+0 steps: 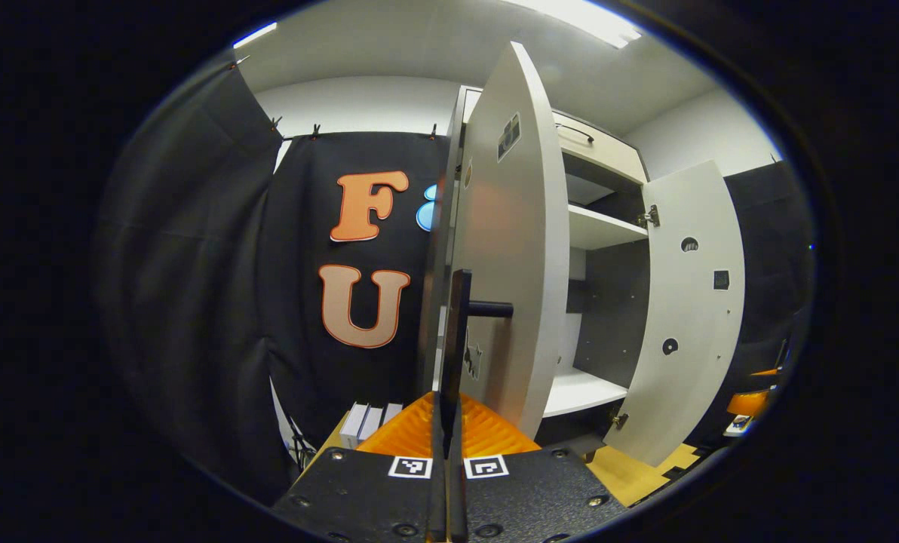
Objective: Open the right door of the double-door shoe cabinet with the right hand, and open the left door with the left hand.
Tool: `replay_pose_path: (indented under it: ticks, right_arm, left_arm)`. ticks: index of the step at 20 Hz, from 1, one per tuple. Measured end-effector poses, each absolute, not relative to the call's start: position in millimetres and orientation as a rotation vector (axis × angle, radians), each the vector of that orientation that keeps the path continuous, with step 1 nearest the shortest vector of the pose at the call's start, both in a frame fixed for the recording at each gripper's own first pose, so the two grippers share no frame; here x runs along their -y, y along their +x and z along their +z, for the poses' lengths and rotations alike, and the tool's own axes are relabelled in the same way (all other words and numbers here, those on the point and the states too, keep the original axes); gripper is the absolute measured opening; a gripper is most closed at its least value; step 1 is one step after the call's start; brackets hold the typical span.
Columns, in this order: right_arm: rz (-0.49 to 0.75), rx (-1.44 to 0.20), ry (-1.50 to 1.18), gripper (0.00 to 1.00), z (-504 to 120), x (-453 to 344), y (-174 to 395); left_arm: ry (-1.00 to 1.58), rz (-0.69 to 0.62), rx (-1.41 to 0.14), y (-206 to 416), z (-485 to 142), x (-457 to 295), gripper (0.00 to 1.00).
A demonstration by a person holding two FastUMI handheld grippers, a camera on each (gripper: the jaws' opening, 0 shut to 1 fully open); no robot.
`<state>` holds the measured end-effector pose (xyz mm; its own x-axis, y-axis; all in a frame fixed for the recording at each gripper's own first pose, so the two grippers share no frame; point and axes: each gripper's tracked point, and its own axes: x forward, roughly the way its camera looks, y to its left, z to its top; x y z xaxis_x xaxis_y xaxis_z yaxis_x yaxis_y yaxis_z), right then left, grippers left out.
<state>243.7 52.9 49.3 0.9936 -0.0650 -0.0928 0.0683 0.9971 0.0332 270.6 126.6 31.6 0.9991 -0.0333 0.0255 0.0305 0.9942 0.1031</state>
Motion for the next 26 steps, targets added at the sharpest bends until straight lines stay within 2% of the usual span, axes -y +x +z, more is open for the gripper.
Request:
replay_pose_path:
  ticks: [11, 19, 20, 23, 26]
  right_arm:
    - [-0.057, -0.089, 0.045, 0.98, 48.2, -58.0, 244.0]
    - [-0.077, -0.09, 0.037, 0.98, 48.4, -53.3, 243.3]
    - [-0.078, -0.087, 0.039, 0.98, 48.9, -53.2, 243.9]
    - [-0.069, -0.087, 0.041, 0.99, 48.9, -54.9, 244.5]
    - [-0.07, -0.083, 0.029, 0.99, 50.0, -51.8, 245.3]
  left_arm:
    - [0.118, -0.067, 0.024, 269.9, 31.9, -131.3, 0.03]
    - [0.076, -0.025, 0.022, 264.9, 29.5, -133.8, 0.02]
    - [0.064, -0.027, 0.026, 265.6, 30.0, -132.7, 0.07]
    - [0.052, -0.009, 0.02, 265.0, 29.4, -133.3, 0.12]
    - [0.053, 0.013, 0.003, 258.0, 27.1, -137.0, 0.23]
